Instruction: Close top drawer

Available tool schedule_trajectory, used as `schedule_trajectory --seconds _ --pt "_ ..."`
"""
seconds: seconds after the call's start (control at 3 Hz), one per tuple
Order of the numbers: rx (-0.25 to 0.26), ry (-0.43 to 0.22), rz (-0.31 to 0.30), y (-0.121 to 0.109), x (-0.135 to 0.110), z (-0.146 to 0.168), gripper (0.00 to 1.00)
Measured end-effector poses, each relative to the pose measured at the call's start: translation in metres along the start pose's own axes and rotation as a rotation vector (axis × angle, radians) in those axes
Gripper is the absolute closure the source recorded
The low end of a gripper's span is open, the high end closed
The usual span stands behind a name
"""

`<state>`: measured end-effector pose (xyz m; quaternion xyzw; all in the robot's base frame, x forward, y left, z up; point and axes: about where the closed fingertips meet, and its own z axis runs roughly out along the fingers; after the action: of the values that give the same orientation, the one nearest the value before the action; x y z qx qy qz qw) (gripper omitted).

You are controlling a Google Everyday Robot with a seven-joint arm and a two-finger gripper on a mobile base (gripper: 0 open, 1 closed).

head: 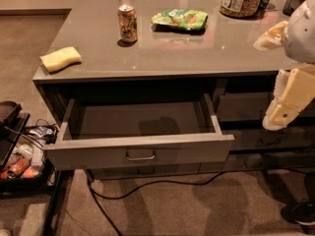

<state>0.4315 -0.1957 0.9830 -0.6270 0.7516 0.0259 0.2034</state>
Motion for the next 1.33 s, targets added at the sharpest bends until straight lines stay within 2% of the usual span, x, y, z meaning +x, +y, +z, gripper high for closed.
schedule_trajectory --seconds 0.33,0.67,1.33 --pt "0.003 -0.003 0.0 0.0 0.0 0.0 0.0" --pt "-0.002 -0.039 0.004 -0.002 0.002 0.009 0.0" --pt "-0.005 -0.023 0.005 -0.002 0.006 0.013 0.0"
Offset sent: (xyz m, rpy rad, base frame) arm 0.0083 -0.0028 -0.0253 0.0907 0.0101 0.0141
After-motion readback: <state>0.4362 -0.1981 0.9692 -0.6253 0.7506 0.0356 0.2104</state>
